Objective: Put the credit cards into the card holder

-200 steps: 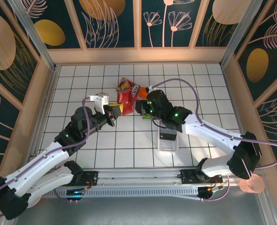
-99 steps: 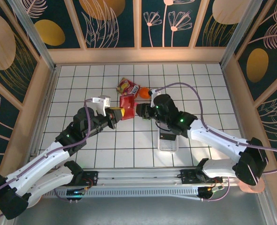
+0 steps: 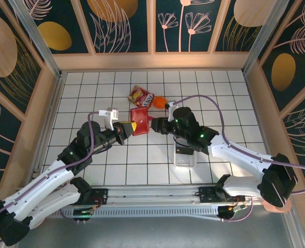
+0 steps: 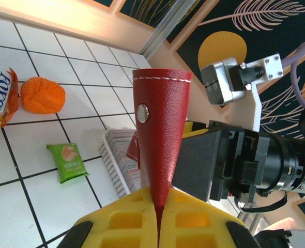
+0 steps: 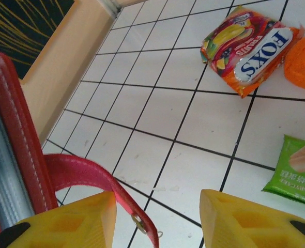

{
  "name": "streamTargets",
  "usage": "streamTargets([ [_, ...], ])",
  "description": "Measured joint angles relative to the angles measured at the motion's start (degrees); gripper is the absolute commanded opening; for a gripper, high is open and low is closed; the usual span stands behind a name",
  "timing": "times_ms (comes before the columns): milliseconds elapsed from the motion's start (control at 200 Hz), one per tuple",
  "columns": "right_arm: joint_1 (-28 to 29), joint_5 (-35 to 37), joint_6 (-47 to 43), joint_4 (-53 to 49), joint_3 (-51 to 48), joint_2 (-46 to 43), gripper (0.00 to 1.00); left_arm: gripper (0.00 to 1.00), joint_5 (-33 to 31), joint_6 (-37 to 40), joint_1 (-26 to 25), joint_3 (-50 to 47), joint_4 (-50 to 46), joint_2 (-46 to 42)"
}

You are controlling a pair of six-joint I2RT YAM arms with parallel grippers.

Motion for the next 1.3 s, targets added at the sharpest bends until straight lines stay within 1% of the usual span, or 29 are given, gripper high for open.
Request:
streamTargets([
  [235,0.0,-3.3,0.1,4.7,-4.7,-5.0,0.36,0.00,2.2,-2.4,0.0,-0.3,0.1,0.0],
  [315,0.0,-3.7,0.2,5.7,-5.0,-6.0,0.32,0.00,4.0,-3.3,0.0,-1.0,0.4,0.0],
  [410,0.0,-3.8,0.5,6.8,-5.6,-6.6,0.24,0.00,5.9,-4.5,0.0,-2.0,0.7,0.4],
  [445,0.0,-3.8,0.6,7.0,-6.0,-6.9,0.23,0.00,6.5,-5.0,0.0,-2.3,0.7,0.5],
  [525,0.0,-3.8,0.9,7.4,-6.9,-7.1,0.24,0.00,7.3,-5.9,0.0,-3.0,0.9,0.4],
  [646,0.1,-3.8,1.6,7.7,-8.2,-7.2,0.36,0.00,7.3,-7.1,0.0,-3.7,1.5,-0.2],
  [731,0.2,-3.8,2.1,7.8,-9.2,-7.3,0.42,0.00,7.3,-7.8,0.0,-3.7,2.1,-0.5],
  [771,0.2,-3.9,2.1,7.8,-9.8,-7.5,0.44,0.00,7.3,-8.1,0.0,-3.7,2.4,-0.5],
  [866,0.4,-4.2,2.6,7.8,-10.8,-8.0,0.44,0.00,7.3,-8.5,0.0,-3.7,2.7,-0.5],
  [956,0.5,-4.4,3.0,7.8,-11.3,-8.7,0.40,0.00,7.3,-8.6,0.0,-3.7,2.9,-0.4],
  [1041,0.6,-4.5,3.3,8.0,-11.7,-9.3,0.34,0.00,7.3,-9.0,0.0,-3.7,3.0,-0.2],
  [1126,0.8,-4.9,3.1,8.6,-12.1,-9.7,0.24,0.00,7.6,-9.5,0.0,-3.9,3.5,0.1],
  [1256,1.1,-5.4,3.1,10.1,-12.2,-9.6,0.00,0.00,8.2,-10.3,0.0,-5.4,4.7,0.1],
  [1301,1.3,-5.4,3.6,10.4,-12.2,-9.3,0.00,0.00,8.2,-10.5,0.0,-6.0,5.1,0.1],
])
